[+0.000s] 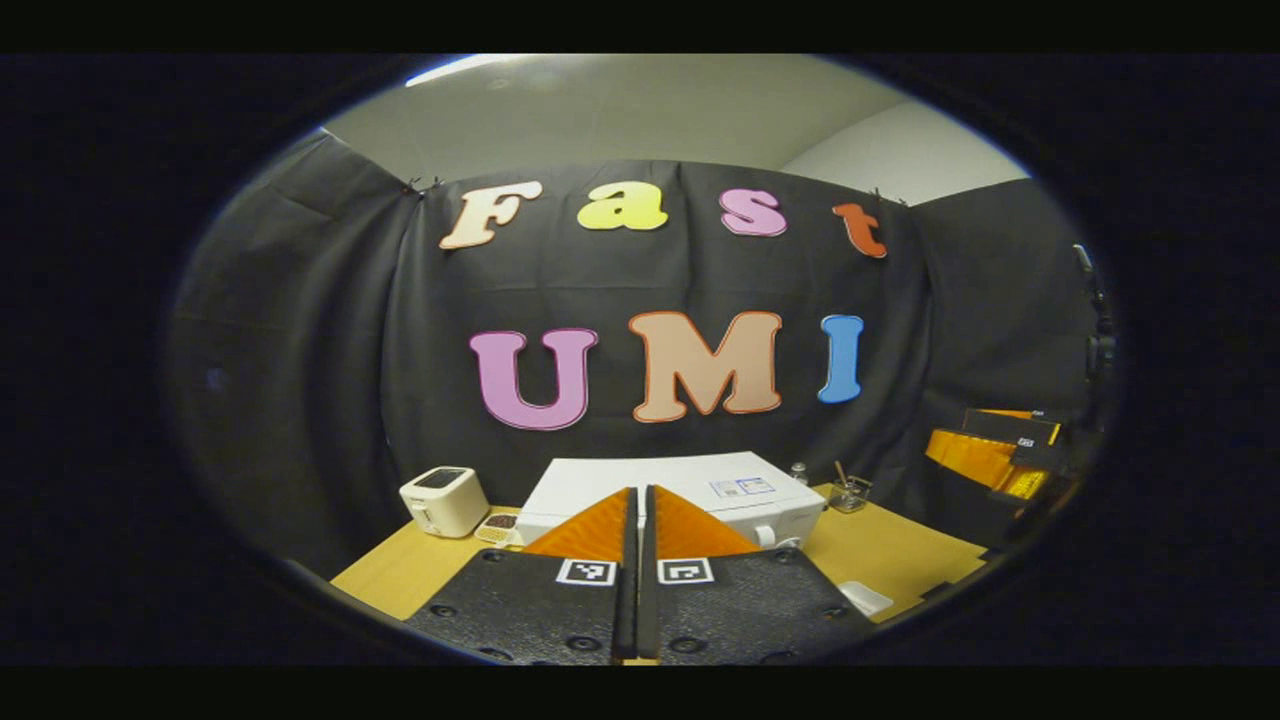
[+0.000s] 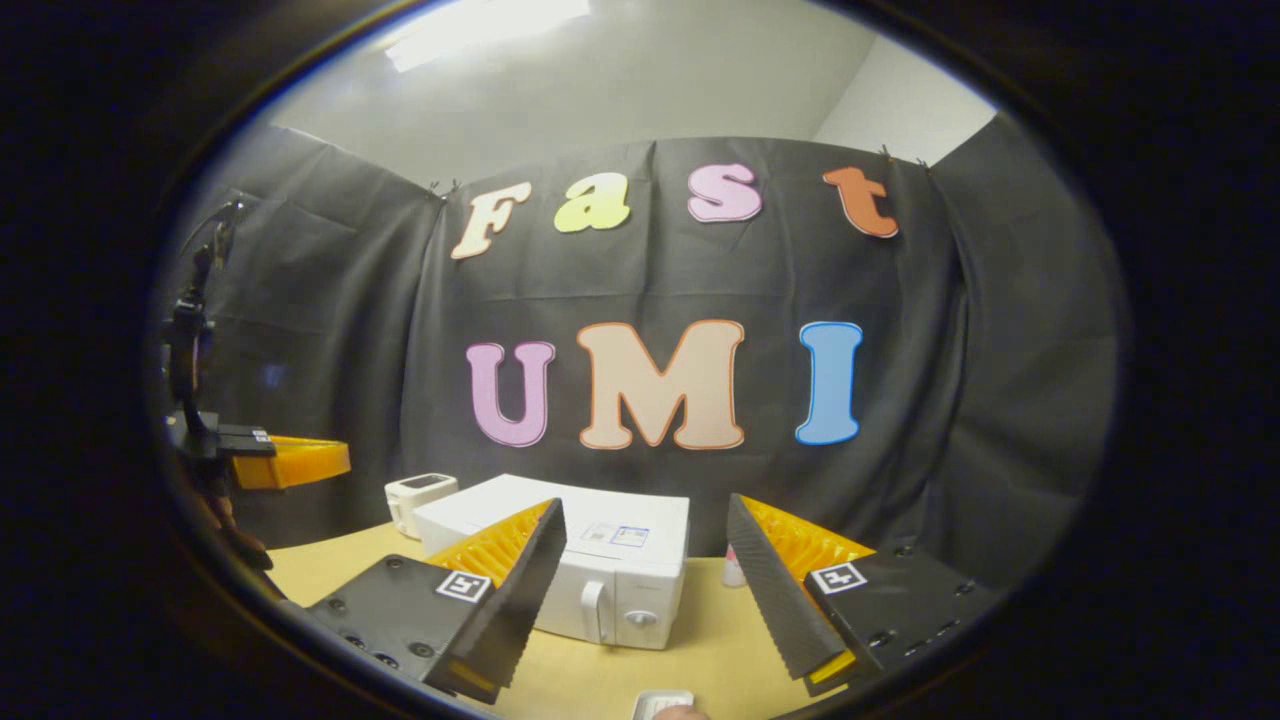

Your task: Open the microwave oven with the left hand, put the food in, and close the microwave oven.

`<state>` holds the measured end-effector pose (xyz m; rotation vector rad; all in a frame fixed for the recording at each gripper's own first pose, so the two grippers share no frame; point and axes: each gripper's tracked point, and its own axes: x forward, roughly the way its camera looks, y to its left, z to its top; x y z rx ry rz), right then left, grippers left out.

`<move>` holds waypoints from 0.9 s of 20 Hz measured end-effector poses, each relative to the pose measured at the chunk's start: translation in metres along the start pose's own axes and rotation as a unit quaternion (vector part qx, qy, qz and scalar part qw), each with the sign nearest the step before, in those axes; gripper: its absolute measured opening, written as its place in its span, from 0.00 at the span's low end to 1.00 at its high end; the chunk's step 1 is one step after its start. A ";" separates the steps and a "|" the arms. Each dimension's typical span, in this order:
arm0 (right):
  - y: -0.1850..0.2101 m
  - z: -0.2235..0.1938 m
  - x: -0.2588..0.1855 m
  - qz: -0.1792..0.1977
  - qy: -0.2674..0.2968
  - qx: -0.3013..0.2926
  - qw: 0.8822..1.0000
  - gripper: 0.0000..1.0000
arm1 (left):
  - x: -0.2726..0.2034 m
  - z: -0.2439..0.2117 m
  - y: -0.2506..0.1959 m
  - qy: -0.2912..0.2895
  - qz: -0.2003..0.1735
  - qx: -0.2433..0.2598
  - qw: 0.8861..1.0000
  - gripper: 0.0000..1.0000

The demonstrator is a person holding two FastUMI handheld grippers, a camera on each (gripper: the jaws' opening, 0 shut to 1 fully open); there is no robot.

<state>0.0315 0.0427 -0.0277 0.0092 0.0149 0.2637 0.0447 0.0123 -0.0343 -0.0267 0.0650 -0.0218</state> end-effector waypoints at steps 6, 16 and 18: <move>0.002 0.004 -0.008 -0.007 0.000 -0.005 1.000 0.92 | -0.012 -0.007 0.003 0.014 0.005 -0.016 1.000 0.99; -0.001 0.003 -0.017 -0.025 0.004 -0.013 1.000 0.92 | -0.019 -0.033 0.004 0.057 -0.013 -0.031 0.998 0.99; 0.000 0.000 -0.018 -0.027 0.007 -0.012 1.000 0.92 | -0.018 -0.034 0.004 0.057 -0.013 -0.030 0.998 0.98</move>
